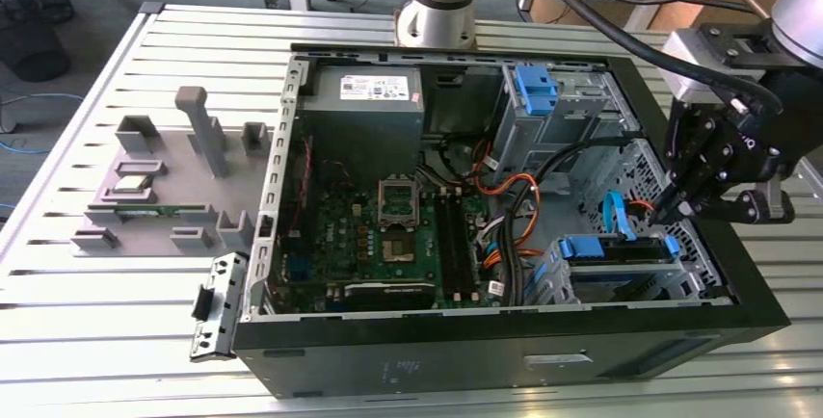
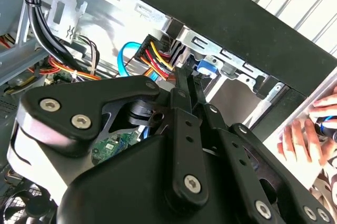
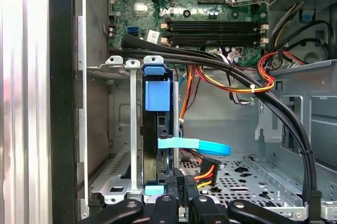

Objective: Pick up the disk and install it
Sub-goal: 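Insert the second disk wire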

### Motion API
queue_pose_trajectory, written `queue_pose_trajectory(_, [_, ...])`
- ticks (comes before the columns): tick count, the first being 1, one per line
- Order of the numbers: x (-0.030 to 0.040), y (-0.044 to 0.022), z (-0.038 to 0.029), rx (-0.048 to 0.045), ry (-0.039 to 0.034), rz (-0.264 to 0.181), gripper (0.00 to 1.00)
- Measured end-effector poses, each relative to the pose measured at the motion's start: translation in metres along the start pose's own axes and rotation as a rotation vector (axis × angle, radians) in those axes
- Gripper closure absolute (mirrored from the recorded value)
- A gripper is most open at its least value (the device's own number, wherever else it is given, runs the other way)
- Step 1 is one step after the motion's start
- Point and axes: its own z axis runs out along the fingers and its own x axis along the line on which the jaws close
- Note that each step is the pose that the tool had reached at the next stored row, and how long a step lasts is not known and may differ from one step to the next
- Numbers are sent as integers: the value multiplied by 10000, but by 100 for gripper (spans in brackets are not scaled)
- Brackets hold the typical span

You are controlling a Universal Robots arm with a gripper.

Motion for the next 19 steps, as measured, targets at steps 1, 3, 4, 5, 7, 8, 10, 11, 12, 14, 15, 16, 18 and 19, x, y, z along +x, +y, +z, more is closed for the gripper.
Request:
queue_pose_trajectory(1, [14, 4, 0, 2, -41, 1, 83])
queue_pose_trajectory(3, [46, 12, 0, 5, -89, 2, 83])
queue_pose_trajectory(4, [63, 17, 0, 7, -103, 2, 83])
queue_pose_trajectory(5, [78, 20, 0, 8, -115, 2, 83])
queue_pose_trajectory(7, [99, 26, 0, 9, -128, 2, 83])
queue_pose_trajectory(8, [110, 30, 0, 9, -161, 4, 83])
queue_pose_trajectory(10, [129, 35, 0, 9, -270, 5, 83])
queue_pose_trajectory(11, [140, 38, 1, 8, -322, 6, 83])
queue_pose_trajectory(12, [150, 41, 1, 8, -380, 8, 83])
queue_pose_trajectory(14, [173, 47, 0, 7, -524, 11, 83])
queue_pose_trajectory(15, [185, 50, 0, 7, -607, 13, 83])
queue_pose_trajectory(16, [196, 51, 0, 7, -674, 13, 83])
queue_pose_trajectory(18, [220, 54, 0, 11, -761, 9, 83])
queue_pose_trajectory(19, [232, 57, 0, 22, -787, 1, 83])
